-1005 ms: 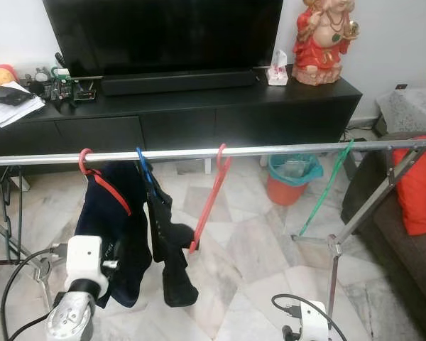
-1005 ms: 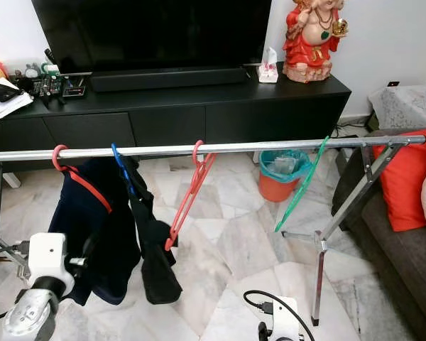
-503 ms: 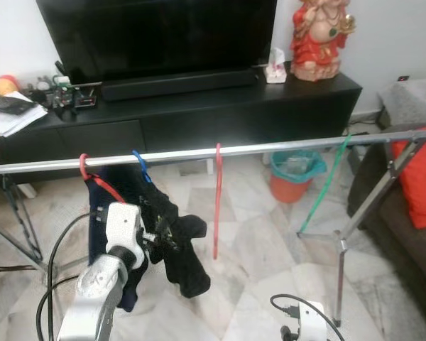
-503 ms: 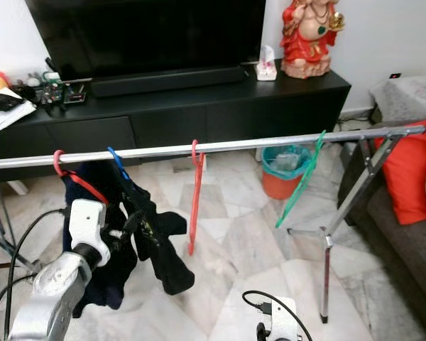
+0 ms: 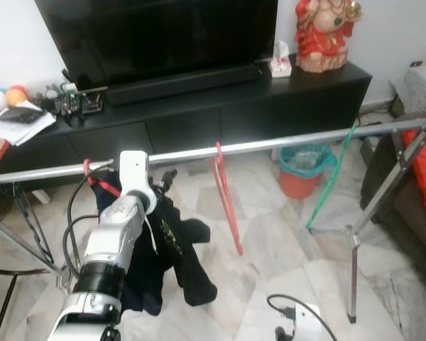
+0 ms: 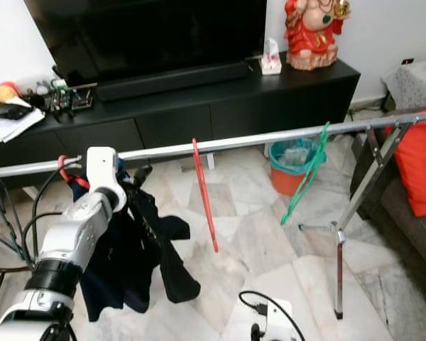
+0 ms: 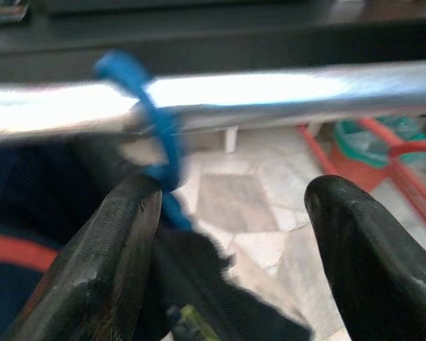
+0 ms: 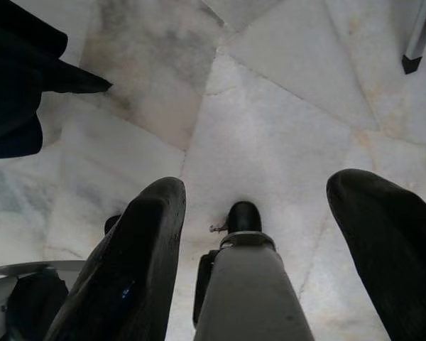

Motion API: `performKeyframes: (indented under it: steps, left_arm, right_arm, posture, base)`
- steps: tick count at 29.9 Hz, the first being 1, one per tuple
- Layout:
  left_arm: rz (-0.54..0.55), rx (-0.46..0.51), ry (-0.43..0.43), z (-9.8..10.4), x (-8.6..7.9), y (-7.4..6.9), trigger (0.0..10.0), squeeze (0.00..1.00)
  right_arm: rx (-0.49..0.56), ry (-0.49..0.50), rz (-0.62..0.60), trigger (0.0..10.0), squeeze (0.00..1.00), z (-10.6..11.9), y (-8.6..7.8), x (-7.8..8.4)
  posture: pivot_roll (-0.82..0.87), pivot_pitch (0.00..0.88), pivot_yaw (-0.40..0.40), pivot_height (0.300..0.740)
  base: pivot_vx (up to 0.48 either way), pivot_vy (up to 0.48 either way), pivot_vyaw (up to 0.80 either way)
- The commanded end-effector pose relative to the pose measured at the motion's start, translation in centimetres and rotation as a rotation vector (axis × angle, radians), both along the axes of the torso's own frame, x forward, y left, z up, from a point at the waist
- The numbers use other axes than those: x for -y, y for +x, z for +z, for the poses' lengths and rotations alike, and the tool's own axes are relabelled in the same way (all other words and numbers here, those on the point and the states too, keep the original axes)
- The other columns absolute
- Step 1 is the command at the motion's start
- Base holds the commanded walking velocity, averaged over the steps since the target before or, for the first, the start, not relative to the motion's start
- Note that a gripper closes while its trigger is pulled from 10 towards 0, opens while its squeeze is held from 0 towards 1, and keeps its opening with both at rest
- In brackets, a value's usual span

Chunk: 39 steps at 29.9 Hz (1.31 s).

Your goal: Hang hanger

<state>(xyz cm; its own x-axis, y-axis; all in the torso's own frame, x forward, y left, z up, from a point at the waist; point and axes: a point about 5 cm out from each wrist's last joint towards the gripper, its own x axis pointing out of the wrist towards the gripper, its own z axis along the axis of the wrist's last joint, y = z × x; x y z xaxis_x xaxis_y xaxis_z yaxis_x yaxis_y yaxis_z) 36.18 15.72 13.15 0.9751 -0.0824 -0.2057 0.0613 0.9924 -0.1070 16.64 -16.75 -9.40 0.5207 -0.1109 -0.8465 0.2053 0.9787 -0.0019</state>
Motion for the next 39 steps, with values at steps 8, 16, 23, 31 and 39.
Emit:
performKeyframes:
  steps: [8, 16, 23, 31, 39]
  left_arm:
    - [0.18, -0.132, 0.025, -1.2, -1.8, 1.5, 10.0, 0.0]
    - [0.211, -0.195, 0.011, -2.1, -2.2, 1.6, 10.0, 0.0]
    - [0.153, -0.244, -0.006, -2.7, -1.6, 1.6, 10.0, 0.0]
    - [0.076, -0.243, -0.081, -2.6, -0.8, 1.9, 10.0, 0.0]
    - [0.072, -0.28, -0.115, -3.0, -0.5, 1.8, 10.0, 0.0]
  right_arm:
    - [0.0, 0.008, -0.009, 10.0, 0.0, -0.1, -0.2, -0.4]
    - [-0.002, 0.011, -0.011, 10.0, 0.0, -0.1, -0.2, -0.5]
    - [0.0, 0.012, -0.012, 10.0, 0.0, -0.1, -0.2, -0.5]
    - [-0.001, 0.015, -0.016, 10.0, 0.0, -0.1, -0.2, -0.5]
    - [-0.002, 0.017, -0.015, 10.0, 0.0, -0.1, -0.2, -0.6]
  posture:
    - [0.03, 0.0, 0.118, 0.74]
    - [0.03, 0.0, 0.124, 0.74]
    - [0.02, 0.0, 0.129, 0.74]
    - [0.02, 0.0, 0.132, 0.74]
    - [0.02, 0.0, 0.135, 0.74]
  base:
    - [0.0, 0.0, 0.0]
    - [0.0, 0.0, 0.0]
    - [0.0, 0.0, 0.0]
    - [0.0, 0.0, 0.0]
    - [0.0, 0.0, 0.0]
